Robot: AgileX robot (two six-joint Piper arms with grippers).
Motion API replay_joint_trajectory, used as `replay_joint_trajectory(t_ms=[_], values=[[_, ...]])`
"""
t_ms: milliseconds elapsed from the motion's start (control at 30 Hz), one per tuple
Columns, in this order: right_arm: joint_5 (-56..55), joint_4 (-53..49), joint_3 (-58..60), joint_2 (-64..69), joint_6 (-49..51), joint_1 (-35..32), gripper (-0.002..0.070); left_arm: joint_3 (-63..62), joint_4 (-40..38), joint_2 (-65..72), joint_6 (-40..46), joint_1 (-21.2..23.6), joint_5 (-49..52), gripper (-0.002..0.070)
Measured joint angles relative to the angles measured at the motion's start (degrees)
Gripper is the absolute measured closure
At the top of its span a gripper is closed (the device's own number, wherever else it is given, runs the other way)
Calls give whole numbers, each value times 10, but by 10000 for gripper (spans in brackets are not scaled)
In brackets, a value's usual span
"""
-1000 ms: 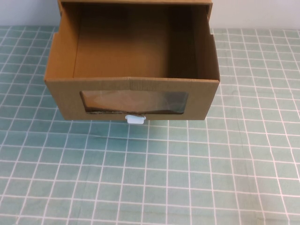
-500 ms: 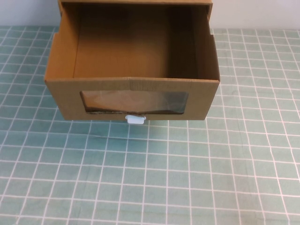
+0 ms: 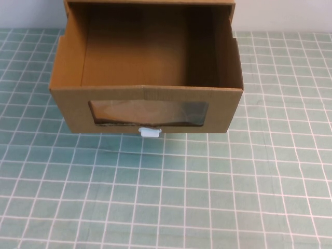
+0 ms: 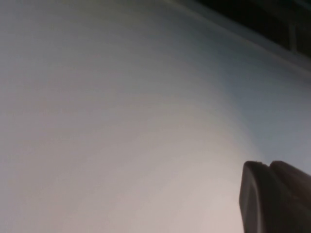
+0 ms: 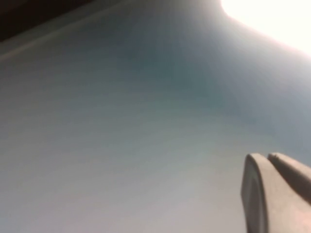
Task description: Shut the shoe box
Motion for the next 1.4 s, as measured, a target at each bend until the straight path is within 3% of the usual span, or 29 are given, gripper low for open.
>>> replay_joint_trajectory(t_ms=[200, 467, 633, 767, 900, 1033, 1133, 1233, 1400], values=[[180, 0, -217, 94, 54, 0, 690, -173, -2, 61, 2, 0, 83, 680], [545, -23, -471, 302, 57, 0, 690, -424, 6, 247, 15, 0, 454, 680], [748, -25, -542, 442, -19, 0, 690, -514, 12, 395, 62, 0, 594, 680], [783, 4, -543, 511, -95, 0, 690, -522, 21, 498, 87, 0, 600, 680], [813, 110, -543, 556, -146, 0, 690, -529, -17, 571, 103, -1, 585, 680], [823, 261, -543, 605, -354, 22, 690, -574, -99, 649, 215, -1, 606, 680], [834, 370, -543, 639, -525, 61, 690, -637, -207, 704, 365, -1, 657, 680], [839, 412, -544, 664, -604, 118, 690, -714, -324, 762, 504, -1, 714, 680], [832, 354, -544, 699, -655, 258, 690, -857, -394, 874, 577, -1, 807, 680]])
